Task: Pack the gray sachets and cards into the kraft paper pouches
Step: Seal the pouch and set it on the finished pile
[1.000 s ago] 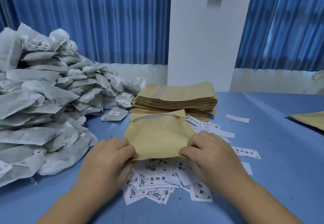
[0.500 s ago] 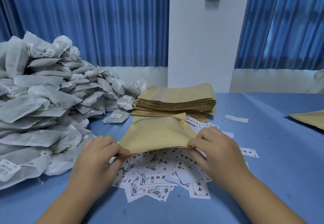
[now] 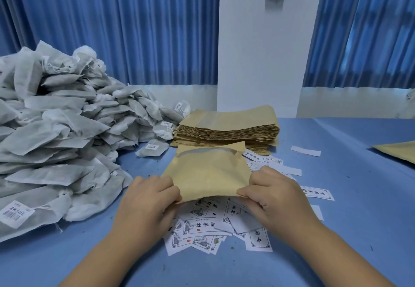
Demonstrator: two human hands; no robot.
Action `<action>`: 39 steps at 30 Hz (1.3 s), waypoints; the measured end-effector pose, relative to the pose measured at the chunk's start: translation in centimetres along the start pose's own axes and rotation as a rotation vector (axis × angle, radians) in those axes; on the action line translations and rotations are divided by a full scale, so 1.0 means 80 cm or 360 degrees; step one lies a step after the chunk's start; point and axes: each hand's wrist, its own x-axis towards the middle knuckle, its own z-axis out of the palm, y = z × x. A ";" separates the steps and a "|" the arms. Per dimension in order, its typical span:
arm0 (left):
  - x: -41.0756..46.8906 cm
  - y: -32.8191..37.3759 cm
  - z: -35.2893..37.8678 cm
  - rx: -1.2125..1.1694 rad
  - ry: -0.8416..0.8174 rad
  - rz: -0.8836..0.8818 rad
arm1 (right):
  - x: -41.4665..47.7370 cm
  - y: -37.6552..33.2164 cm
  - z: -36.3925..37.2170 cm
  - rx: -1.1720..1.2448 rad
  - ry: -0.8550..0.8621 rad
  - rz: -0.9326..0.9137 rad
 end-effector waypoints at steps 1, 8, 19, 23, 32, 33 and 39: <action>0.000 0.000 -0.001 -0.0005 -0.0016 -0.0018 | 0.000 -0.002 0.000 0.0006 -0.0017 0.0004; -0.001 0.009 0.001 -0.0036 -0.0062 0.0011 | -0.002 -0.008 0.003 -0.0038 -0.0026 -0.0024; -0.004 0.009 0.003 -0.0317 0.0045 -0.0214 | 0.007 -0.007 -0.002 0.1494 -0.0272 0.1663; -0.009 0.000 0.009 -0.0496 -0.0191 -0.0112 | 0.010 -0.016 0.003 0.2190 -0.0424 0.1755; -0.012 -0.032 0.002 -0.0237 0.0043 -0.0323 | 0.005 -0.005 0.001 0.1636 -0.0136 0.1679; -0.012 -0.030 0.002 -0.0215 0.0075 -0.0301 | 0.006 -0.005 0.001 0.1570 -0.0136 0.1637; -0.008 -0.023 0.006 -0.0236 0.0241 -0.0338 | -0.002 -0.007 -0.001 0.1281 -0.0118 0.1346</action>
